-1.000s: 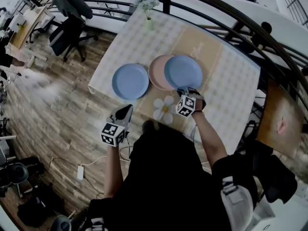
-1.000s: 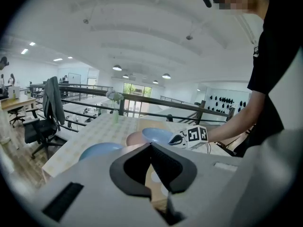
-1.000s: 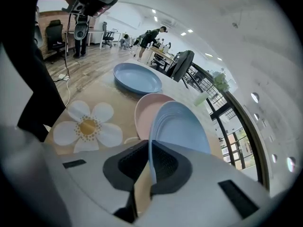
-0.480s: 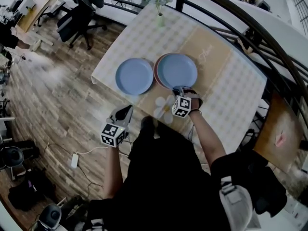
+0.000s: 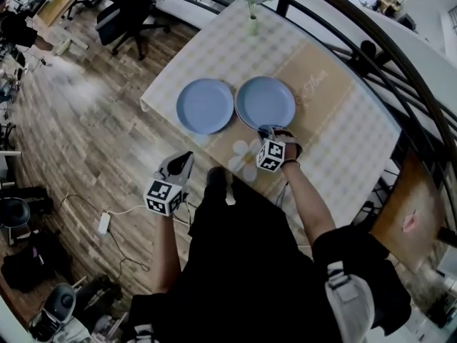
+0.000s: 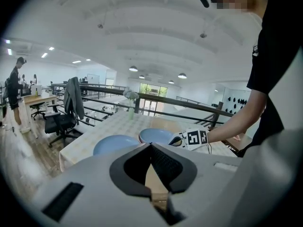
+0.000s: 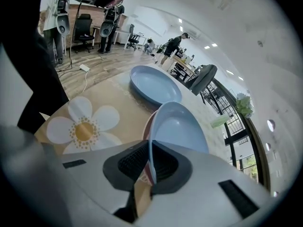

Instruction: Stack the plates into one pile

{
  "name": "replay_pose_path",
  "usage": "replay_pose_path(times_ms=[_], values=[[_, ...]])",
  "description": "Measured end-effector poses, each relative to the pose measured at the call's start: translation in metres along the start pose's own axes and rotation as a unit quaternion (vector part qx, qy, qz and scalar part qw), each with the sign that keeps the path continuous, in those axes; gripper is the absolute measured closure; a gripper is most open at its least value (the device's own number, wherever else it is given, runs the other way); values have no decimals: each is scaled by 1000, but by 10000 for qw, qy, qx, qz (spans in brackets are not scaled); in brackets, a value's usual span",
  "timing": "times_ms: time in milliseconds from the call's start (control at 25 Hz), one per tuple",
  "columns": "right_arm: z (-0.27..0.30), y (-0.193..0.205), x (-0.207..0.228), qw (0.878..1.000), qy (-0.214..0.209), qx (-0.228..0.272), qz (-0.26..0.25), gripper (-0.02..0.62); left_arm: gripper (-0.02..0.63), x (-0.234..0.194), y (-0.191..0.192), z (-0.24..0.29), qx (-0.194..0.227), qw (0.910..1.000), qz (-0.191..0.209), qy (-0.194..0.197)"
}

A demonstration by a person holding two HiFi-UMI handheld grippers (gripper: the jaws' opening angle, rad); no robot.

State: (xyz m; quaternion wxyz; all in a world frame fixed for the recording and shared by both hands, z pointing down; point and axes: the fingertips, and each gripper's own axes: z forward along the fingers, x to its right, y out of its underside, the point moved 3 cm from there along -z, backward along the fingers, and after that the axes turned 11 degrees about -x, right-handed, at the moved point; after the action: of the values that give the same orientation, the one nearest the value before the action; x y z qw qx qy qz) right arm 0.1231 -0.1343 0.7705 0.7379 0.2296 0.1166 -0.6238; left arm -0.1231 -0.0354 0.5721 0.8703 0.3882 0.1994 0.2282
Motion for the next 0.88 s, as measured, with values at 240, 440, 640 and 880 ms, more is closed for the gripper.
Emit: replay_pose_path(times_ms=[240,440,640,880], values=[[5,-3,-5,9998,-147,-30,-99,578,606,0,2,-1,20,10000,-54,-58],[7,-4,-3,9997,-188,-71,-100,578,606,1,0,-3,33,9999,-68,-92],[13,-4,-6,9992,-233,-214,-234,574,606,-2,2,-3,10,9999,-69,-121],[12,-2,-8,9991,-251,-278,-193,540,606,-4,4,-6,48,9999,-74,-119]])
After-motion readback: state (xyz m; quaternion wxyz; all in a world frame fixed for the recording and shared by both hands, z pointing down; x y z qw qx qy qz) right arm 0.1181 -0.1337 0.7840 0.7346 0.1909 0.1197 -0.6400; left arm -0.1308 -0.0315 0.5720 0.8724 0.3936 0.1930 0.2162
